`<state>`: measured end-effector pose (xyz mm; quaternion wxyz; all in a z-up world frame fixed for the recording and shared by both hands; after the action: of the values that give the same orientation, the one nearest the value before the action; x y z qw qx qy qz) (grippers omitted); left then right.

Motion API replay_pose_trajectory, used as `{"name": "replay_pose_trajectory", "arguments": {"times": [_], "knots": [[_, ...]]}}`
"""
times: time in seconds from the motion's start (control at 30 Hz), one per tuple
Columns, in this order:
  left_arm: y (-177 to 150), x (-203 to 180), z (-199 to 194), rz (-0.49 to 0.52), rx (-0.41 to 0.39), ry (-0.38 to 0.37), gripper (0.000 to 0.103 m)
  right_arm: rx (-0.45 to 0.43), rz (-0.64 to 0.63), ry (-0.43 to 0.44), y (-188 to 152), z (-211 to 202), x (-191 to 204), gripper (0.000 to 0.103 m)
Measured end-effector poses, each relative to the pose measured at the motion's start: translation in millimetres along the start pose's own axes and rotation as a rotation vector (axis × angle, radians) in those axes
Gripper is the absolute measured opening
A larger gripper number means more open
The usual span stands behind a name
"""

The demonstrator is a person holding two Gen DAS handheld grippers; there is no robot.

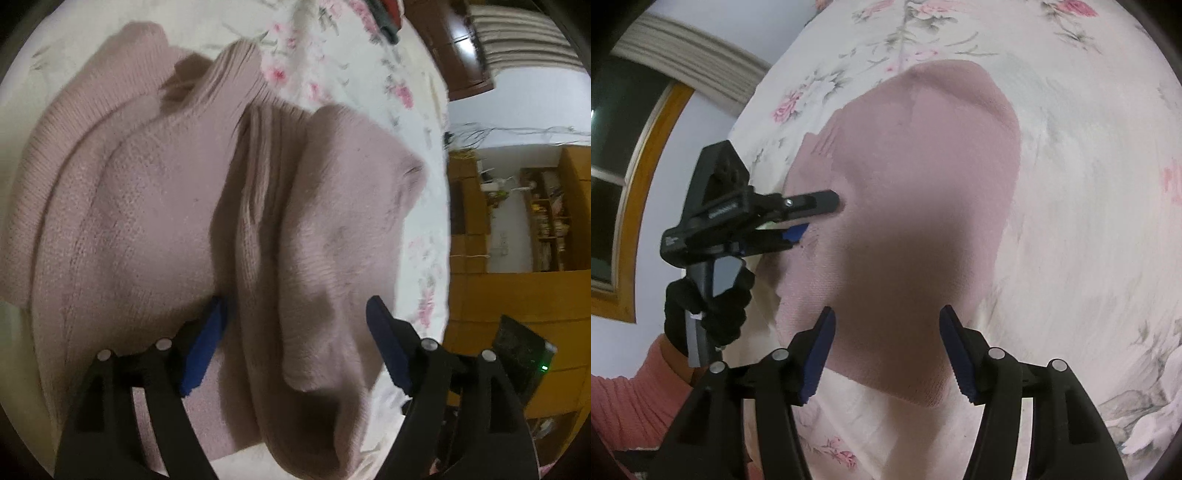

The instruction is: Fold small clothes

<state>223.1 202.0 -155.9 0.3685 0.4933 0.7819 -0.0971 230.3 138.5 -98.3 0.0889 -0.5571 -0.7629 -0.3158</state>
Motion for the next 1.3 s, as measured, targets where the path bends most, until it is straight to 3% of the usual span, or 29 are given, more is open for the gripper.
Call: {"name": "replay_pose_trajectory", "arguments": {"times": [0.1, 0.23, 0.37, 0.4, 0.5, 0.73, 1.0, 1.17, 1.3], "knots": [[-0.7, -9.6, 6.7, 0.021, -0.006, 0.007, 0.08, -0.007, 0.02, -0.01, -1.2, 3.1, -6.9, 0.06], [-2.2, -16.4, 9.9, 0.046, -0.019, 0.02, 0.052, -0.015, 0.048, -0.011, -3.5, 4.4, -14.9, 0.06], [-2.0, -15.4, 14.8, 0.043, -0.036, 0.019, 0.037, -0.019, 0.07, -0.014, -6.0, 5.9, -20.2, 0.06], [-1.4, -17.5, 14.3, 0.043, -0.04, 0.007, 0.029, -0.019, 0.072, -0.016, -6.6, 6.3, -21.2, 0.06], [2.0, -20.6, 3.1, 0.059, -0.074, 0.001, 0.023, -0.02, 0.085, -0.022, -8.0, 7.2, -23.6, 0.06], [26.6, -42.5, -52.5, 0.078, -0.189, -0.094, 0.019, -0.03, 0.093, -0.021, -7.3, 6.1, -22.6, 0.06], [47.0, -43.0, -98.9, 0.166, -0.208, -0.082, 0.016, -0.029, 0.069, -0.001, -10.8, 8.2, -13.4, 0.06], [51.6, -27.5, -107.4, 0.157, -0.206, -0.084, 0.016, -0.014, 0.074, 0.025, -13.8, 19.1, -3.7, 0.061], [60.8, 3.3, -113.8, 0.093, -0.231, -0.063, 0.016, -0.003, 0.068, 0.056, -12.7, 28.8, 8.8, 0.061]]}}
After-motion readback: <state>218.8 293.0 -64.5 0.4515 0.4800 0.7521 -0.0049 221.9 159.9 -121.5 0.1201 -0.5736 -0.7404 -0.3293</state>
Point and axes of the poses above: each gripper's, at about its wrist camera, not at the fingertips, and z roughly the way its jaws point, x to its left, y to its top, the point moved 10 cm from there along z, roughly the way its jaws point, and after that the axes turned 14 degrees about -x, right-handed, at the moved point
